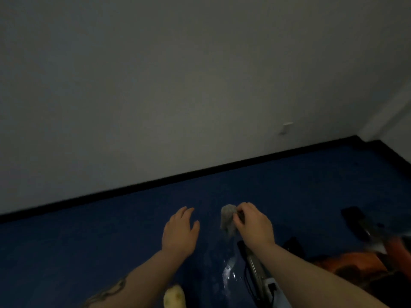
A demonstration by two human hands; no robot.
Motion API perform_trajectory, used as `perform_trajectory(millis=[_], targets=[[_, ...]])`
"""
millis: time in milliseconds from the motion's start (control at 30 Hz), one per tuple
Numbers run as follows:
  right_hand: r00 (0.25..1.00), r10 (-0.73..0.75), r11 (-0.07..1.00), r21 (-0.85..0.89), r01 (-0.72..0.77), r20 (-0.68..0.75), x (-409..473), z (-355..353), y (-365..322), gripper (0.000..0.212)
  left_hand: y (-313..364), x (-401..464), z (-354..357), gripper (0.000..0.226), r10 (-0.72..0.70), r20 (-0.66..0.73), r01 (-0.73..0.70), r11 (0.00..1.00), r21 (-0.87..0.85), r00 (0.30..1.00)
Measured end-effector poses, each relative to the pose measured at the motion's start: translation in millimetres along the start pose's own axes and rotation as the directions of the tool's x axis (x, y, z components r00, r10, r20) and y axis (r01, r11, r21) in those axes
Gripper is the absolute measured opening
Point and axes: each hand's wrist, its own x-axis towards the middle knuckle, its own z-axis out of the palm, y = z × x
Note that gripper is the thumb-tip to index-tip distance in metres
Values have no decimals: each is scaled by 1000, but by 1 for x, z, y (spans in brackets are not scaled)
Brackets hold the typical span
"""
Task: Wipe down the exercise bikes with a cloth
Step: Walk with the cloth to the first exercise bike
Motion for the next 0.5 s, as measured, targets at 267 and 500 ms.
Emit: perform_trajectory(millis=[267, 500], targets=[[903, 372, 928, 114, -355, -215, 61, -26, 10, 13, 52, 130, -20, 50, 276, 184, -287, 957, 35, 943], [769, 540, 839, 139, -527, -343, 103, -58, 62, 12, 135, 207, 12, 52, 468, 325, -501, 865, 23, 822]])
